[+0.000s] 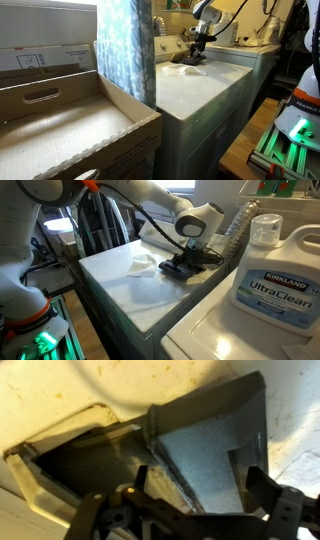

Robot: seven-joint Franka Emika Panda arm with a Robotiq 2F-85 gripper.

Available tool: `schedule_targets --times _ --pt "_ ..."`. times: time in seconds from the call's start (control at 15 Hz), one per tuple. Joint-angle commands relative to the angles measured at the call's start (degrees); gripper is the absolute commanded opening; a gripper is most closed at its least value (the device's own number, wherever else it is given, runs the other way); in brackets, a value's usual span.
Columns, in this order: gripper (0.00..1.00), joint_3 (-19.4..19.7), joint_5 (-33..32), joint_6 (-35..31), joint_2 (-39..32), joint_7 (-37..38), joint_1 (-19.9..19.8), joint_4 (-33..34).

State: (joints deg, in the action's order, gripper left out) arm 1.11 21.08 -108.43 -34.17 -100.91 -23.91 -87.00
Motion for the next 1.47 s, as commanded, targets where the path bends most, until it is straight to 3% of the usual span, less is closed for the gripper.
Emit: schedule_targets --times 0.0,0.67,1.4 --pt "1.0 0.6 -1.2 -1.4 0.5 -1.9 0.3 -1.4" --pt "1.0 0.1 1.9 -11.1 1.6 0.3 0.6 -5.6" --pt "1.0 -0.1 8.2 -15.3 1.7 1.5 0.3 -6.0"
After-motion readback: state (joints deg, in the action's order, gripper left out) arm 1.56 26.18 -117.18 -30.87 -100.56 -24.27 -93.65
